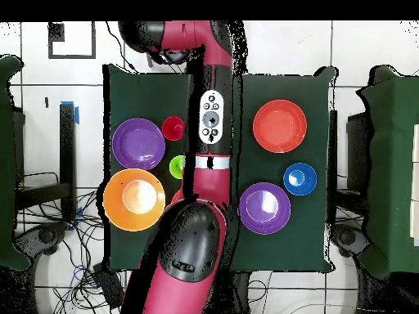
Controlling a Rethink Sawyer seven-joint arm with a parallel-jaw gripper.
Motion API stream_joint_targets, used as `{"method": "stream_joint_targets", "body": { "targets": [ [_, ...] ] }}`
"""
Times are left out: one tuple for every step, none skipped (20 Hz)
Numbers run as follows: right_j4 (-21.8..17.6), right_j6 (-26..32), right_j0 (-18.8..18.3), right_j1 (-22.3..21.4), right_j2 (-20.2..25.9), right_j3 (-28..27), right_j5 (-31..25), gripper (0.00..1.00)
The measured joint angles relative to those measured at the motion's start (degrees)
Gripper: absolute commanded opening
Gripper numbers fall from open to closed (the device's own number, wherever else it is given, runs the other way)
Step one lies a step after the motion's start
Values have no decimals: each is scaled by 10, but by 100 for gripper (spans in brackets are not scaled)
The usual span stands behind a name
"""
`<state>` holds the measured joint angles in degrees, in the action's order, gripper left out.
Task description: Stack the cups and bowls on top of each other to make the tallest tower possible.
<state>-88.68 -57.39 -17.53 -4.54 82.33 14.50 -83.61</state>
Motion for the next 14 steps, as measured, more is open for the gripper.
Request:
{"method": "stream_joint_targets", "body": {
  "targets": [
    [4,0,-2,0,-1,1,0,0],
    [8,0,-4,0,-2,1,0,0],
    [20,0,-9,0,-4,5,0,0],
    [23,0,-10,0,-5,6,0,0],
    [26,0,-12,0,-6,7,0,0],
    [33,0,-15,0,-8,10,0,0],
    [36,0,-18,0,-10,11,0,0],
    [37,0,-18,0,-11,11,0,0],
    [37,0,-19,0,-12,11,0,0],
    [40,0,-21,0,-14,13,0,0],
    [41,0,-21,0,-15,15,0,0],
    [47,0,-23,0,-20,19,0,0],
    [50,0,-24,0,-22,21,0,0],
    [60,0,-26,0,-31,28,0,0]
  ]
}}
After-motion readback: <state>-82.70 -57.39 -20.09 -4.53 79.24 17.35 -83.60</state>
